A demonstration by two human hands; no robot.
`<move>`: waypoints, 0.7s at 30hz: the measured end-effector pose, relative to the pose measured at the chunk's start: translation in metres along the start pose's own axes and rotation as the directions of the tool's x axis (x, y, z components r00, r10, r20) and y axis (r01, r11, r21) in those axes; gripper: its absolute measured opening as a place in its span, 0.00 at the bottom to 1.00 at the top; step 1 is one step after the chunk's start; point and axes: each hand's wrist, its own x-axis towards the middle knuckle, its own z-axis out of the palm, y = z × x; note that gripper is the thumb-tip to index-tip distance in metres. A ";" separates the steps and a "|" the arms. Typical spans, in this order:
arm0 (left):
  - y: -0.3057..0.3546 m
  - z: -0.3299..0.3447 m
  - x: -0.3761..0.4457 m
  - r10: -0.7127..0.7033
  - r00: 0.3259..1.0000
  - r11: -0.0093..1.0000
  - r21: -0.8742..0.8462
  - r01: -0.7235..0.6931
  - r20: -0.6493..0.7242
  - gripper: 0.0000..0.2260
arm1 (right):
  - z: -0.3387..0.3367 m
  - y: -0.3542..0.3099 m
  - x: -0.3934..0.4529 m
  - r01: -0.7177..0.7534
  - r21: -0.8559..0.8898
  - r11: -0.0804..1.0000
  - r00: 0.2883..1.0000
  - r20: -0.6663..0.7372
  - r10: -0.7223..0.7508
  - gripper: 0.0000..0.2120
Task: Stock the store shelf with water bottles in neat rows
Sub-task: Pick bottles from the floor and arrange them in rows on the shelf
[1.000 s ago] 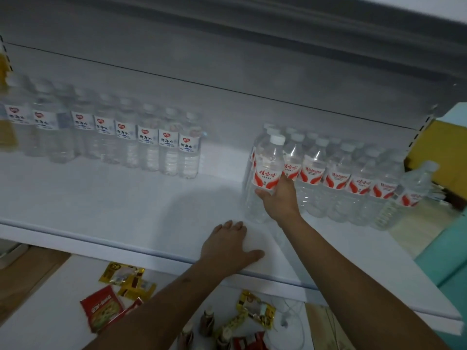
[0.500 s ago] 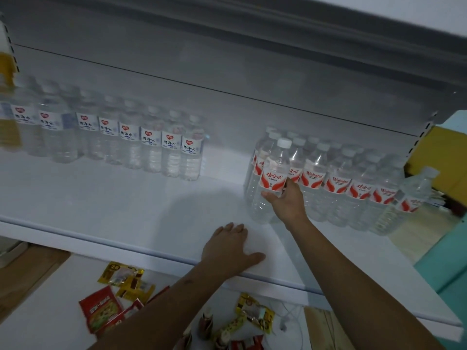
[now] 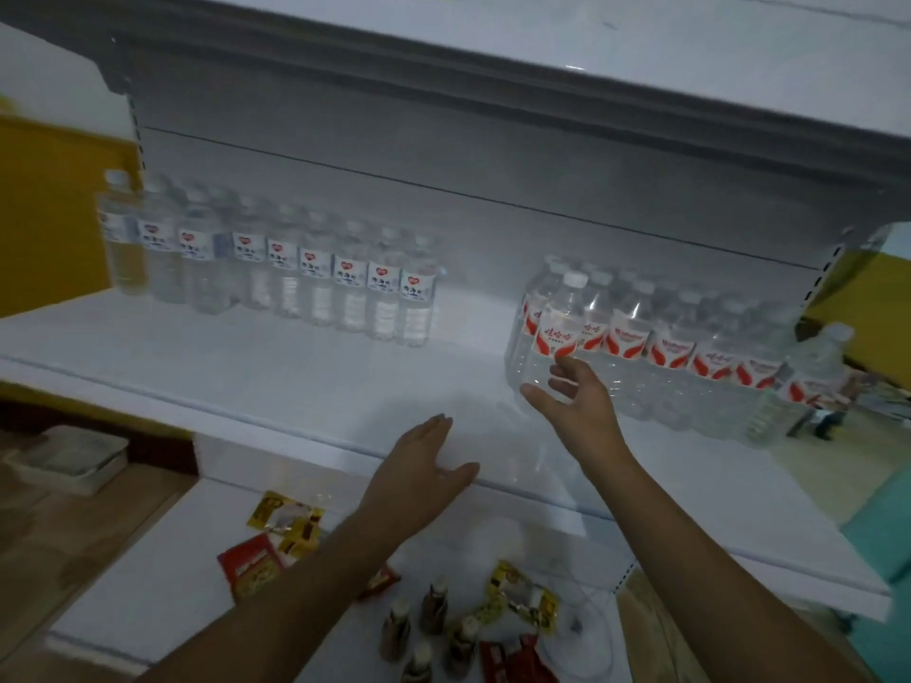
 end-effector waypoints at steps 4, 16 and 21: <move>-0.041 -0.059 -0.061 -0.078 0.982 0.997 -0.006 0.078 -0.171 0.29 | 0.066 -0.039 -0.039 0.078 0.077 0.994 0.983 0.160 -0.090 0.31; -0.205 -0.154 -0.281 -0.612 0.662 0.775 -0.163 0.610 -0.433 0.27 | 0.335 -0.084 -0.219 0.141 0.274 0.951 0.630 0.717 -0.300 0.30; -0.283 -0.150 -0.357 -0.733 0.500 0.630 -0.180 0.756 -0.462 0.27 | 0.440 -0.039 -0.287 0.081 0.210 0.974 0.437 0.871 -0.224 0.29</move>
